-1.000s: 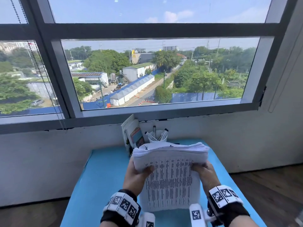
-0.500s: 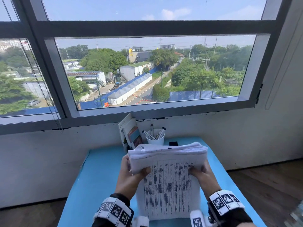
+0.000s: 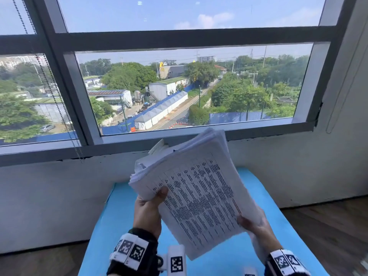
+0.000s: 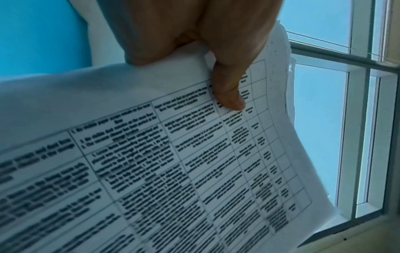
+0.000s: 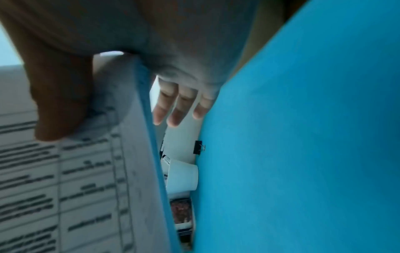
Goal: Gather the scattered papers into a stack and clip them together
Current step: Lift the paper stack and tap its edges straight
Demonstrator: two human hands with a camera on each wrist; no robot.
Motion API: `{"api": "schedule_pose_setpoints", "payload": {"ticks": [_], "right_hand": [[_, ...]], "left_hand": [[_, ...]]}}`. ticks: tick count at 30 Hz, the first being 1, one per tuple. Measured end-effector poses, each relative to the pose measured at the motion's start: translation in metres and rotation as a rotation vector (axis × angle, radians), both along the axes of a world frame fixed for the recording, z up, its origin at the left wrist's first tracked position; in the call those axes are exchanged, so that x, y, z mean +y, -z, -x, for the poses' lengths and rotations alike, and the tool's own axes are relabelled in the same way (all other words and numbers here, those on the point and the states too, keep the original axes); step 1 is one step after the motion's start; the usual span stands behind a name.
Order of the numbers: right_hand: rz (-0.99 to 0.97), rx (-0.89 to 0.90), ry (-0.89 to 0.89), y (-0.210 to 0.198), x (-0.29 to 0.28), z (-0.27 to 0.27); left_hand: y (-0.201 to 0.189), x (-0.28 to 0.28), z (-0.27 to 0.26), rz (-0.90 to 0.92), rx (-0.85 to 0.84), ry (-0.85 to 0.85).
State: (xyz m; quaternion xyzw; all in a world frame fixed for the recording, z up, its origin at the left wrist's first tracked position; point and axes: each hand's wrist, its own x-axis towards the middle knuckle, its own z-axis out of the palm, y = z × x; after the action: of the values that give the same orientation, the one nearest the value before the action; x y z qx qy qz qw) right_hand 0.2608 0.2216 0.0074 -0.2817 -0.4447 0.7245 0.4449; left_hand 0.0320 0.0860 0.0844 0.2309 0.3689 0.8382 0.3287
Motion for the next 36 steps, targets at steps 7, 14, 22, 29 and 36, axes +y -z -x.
{"api": "schedule_pose_setpoints", "payload": {"ticks": [7, 14, 22, 29, 36], "right_hand": [[0.176, 0.306, -0.208, -0.024, -0.029, 0.026], [0.042, 0.15, -0.096, -0.038, -0.001, -0.007], [-0.084, -0.115, -0.193, -0.035, 0.015, -0.013], [-0.237, -0.464, -0.085, 0.001, 0.004, -0.003], [-0.186, -0.315, 0.038, 0.0, 0.0, -0.001]], "left_hand": [[0.011, -0.002, -0.018, -0.046, -0.18, 0.099], [0.007, -0.043, 0.032, 0.129, 0.198, 0.118], [0.041, -0.042, 0.026, 0.345, 0.298, 0.181], [0.088, -0.045, 0.014, 0.569, 0.343, -0.058], [0.095, -0.04, -0.001, 0.595, 0.351, -0.065]]}}
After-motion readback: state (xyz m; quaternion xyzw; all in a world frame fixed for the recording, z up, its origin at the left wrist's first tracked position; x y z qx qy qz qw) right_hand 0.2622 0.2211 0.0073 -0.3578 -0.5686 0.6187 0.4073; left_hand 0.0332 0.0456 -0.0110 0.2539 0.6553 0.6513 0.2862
